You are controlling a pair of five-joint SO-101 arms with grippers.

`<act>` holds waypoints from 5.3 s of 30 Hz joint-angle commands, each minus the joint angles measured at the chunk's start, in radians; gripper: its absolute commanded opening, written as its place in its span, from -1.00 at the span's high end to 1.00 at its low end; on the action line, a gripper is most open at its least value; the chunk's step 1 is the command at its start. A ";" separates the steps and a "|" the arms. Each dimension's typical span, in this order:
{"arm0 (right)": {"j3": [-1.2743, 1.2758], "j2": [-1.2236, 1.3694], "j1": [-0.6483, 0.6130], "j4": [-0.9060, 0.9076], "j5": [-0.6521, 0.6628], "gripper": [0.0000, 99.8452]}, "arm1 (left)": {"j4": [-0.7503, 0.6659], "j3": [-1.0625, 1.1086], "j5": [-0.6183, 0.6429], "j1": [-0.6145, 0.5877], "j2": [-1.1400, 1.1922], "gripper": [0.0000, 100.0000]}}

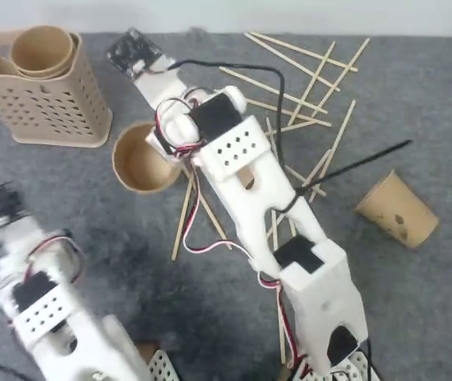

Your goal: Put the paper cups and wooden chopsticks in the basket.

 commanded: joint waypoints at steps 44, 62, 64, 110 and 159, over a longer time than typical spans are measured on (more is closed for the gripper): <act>0.832 -1.159 0.225 0.177 0.055 0.73 | 0.339 -0.389 0.187 0.199 -0.011 0.60; 1.944 -1.615 1.015 -0.232 0.345 0.73 | 0.635 -0.842 -0.014 0.617 0.402 0.60; 2.015 -1.580 1.013 -0.318 0.342 0.73 | 0.634 -0.878 -0.044 0.617 0.486 0.60; 2.288 -1.442 0.934 -0.697 0.167 0.73 | 0.753 -1.893 0.509 0.465 0.767 0.98; 2.300 -1.445 0.905 -0.713 0.167 0.73 | 0.855 -2.763 0.787 0.308 1.484 0.39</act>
